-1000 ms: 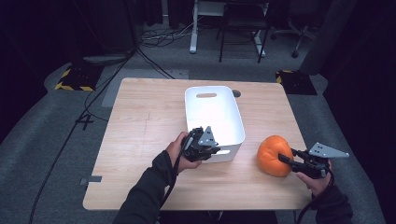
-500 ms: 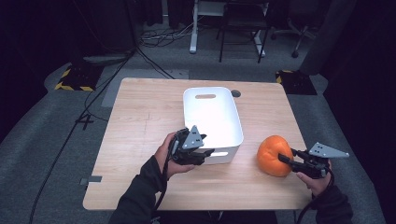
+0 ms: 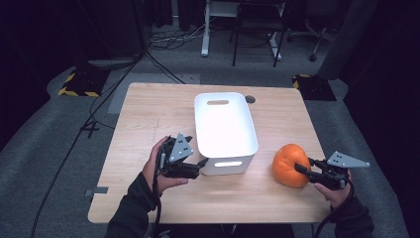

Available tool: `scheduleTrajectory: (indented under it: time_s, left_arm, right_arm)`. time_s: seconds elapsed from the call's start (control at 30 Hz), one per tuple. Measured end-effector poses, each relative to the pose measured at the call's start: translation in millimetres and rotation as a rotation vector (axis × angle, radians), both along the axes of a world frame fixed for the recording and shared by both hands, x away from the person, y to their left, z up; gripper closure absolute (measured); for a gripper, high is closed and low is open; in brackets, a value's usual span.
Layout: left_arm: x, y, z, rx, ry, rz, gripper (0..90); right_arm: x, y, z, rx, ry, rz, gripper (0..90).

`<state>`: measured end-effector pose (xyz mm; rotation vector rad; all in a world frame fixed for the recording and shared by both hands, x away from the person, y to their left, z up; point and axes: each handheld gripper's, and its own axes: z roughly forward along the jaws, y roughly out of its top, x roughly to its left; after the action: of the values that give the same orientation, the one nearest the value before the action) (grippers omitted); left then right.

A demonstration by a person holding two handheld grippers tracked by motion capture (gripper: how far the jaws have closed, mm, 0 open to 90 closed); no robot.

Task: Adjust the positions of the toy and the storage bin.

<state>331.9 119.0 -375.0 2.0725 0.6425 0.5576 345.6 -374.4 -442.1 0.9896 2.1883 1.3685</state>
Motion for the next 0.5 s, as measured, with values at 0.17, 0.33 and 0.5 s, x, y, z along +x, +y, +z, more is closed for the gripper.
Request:
scheduleTrajectory:
  time_s: [0.17, 0.33, 0.5]
  left_arm:
    - [-3.0, 10.4, -9.3, 0.006, 0.021, 0.028, 19.2]
    - [-3.8, 23.2, -27.7, 0.044, 0.071, 0.063, 18.9]
    - [-3.1, 30.9, -41.1, 0.076, 0.099, 0.089, 18.1]
  right_arm:
    - [-0.2, 0.3, 0.1, 0.000, 0.002, 0.002, 54.6]
    - [0.0, 0.7, -0.1, 0.002, -0.001, 0.000, 54.7]
    - [0.7, -0.6, -0.2, -0.004, -0.004, 0.003, 54.7]
